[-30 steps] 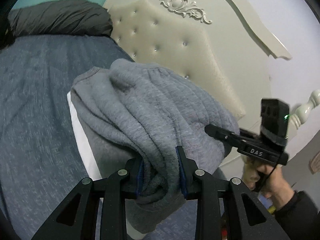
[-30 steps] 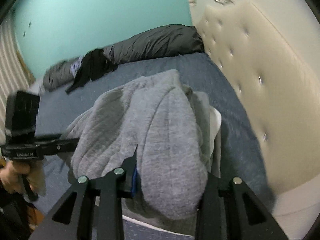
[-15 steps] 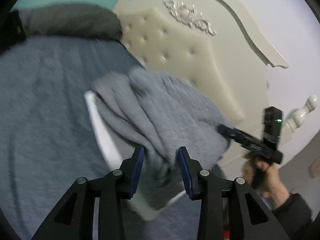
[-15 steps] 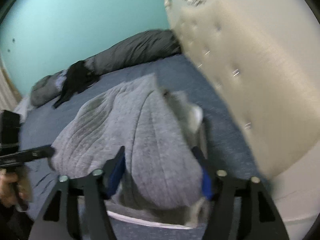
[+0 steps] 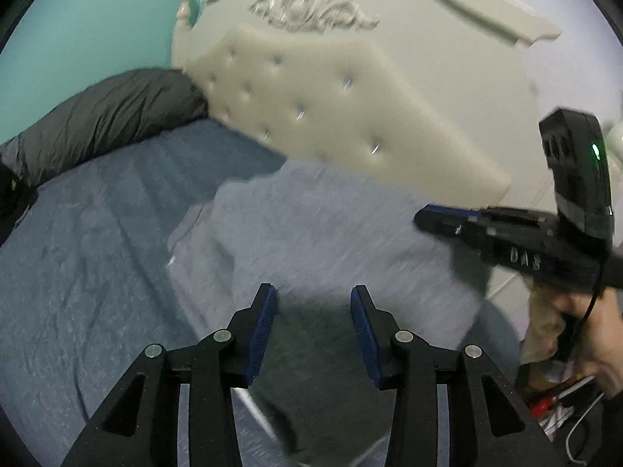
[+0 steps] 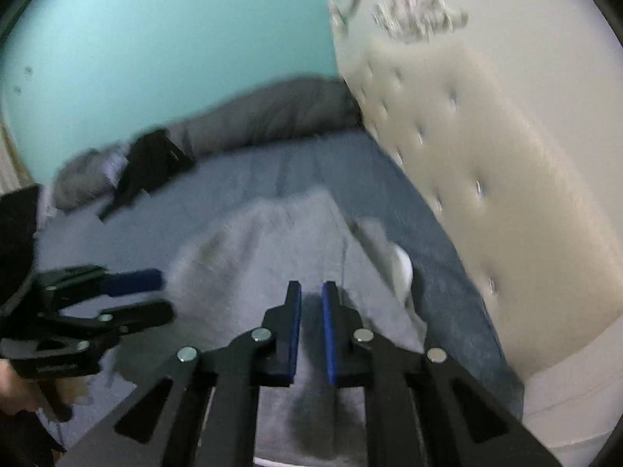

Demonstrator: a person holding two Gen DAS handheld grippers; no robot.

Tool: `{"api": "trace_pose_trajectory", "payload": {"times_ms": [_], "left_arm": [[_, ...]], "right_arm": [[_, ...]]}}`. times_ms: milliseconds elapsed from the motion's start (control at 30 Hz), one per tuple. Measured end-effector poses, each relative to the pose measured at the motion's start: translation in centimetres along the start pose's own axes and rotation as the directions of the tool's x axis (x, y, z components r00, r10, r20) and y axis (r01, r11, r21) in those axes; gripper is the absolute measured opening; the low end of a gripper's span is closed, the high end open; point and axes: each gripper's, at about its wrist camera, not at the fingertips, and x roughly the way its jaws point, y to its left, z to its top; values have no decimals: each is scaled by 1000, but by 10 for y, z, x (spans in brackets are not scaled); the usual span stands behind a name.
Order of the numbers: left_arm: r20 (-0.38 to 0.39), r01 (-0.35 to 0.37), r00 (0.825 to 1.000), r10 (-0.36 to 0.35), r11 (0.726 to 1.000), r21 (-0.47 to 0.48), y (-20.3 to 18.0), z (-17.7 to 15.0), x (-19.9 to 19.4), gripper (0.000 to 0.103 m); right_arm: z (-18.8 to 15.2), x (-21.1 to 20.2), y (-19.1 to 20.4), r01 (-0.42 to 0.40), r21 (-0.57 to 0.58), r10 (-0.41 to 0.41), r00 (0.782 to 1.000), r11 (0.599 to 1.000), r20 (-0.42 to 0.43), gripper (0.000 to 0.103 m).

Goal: Fold clothes

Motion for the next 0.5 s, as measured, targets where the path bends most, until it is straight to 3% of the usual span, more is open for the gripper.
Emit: {"api": "trace_pose_trajectory", "payload": {"times_ms": [133,233,500], "left_arm": [[-6,3,1000,-3,1000,18,6,-22,10,44],[0,5,1000,-5,1000,8,7,-24,11,43],[-5,23,1000,-23,1000,-8,9,-22,16,43]], "right_arm": [[-8,29,-26,7,96,-2,998,995,-58,2],[-16,41,-31,20,94,-13,997,995,-73,1],[-18,36,-41,10,152,-1,998,988,-61,0]]}}
